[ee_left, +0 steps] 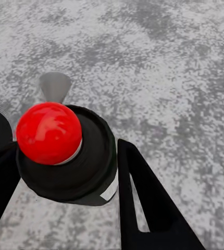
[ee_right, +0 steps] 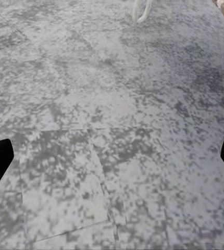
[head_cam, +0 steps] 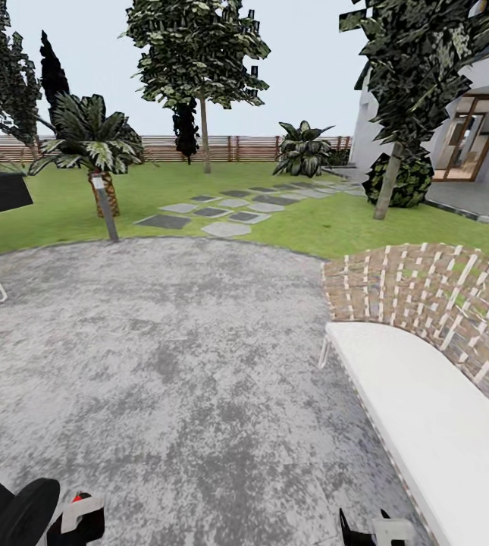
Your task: In the garden, pick up the pesticide atomizer on the floor and spray pesticide onto both trees until each tree trunk is fully covered.
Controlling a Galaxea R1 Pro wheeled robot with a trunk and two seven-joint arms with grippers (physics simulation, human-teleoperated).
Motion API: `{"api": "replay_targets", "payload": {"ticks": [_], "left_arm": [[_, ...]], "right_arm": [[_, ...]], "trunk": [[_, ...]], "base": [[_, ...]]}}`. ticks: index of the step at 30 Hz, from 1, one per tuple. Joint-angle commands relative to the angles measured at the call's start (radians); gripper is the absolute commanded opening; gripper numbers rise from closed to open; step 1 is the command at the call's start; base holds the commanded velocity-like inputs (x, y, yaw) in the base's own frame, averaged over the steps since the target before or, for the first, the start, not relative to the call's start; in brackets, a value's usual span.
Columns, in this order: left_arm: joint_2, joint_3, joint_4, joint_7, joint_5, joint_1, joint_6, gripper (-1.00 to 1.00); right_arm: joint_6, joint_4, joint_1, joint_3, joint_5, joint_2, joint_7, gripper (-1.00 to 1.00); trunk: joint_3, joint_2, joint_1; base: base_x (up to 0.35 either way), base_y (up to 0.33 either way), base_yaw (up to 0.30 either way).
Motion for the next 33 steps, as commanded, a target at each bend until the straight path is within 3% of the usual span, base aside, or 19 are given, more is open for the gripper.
{"api": "replay_targets", "payload": {"ticks": [1, 33], "left_arm": [[0.000, -0.003, 0.001, -0.001, 0.009, -0.001, -0.003, -1.00], [0.001, -0.001, 0.001, -0.005, 0.009, -0.001, -0.003, -1.00]], "right_arm": [[-0.003, 0.001, -0.001, -0.008, 0.007, 0.000, 0.000, 1.00], [-0.003, 0.001, -0.001, -0.008, 0.007, 0.000, 0.000, 1.00]], "trunk": [[-0.001, 0.000, 0.000], [-0.001, 0.000, 0.000]], "base": [[0.339, 0.000, 0.000], [0.339, 0.000, 0.000]]}}
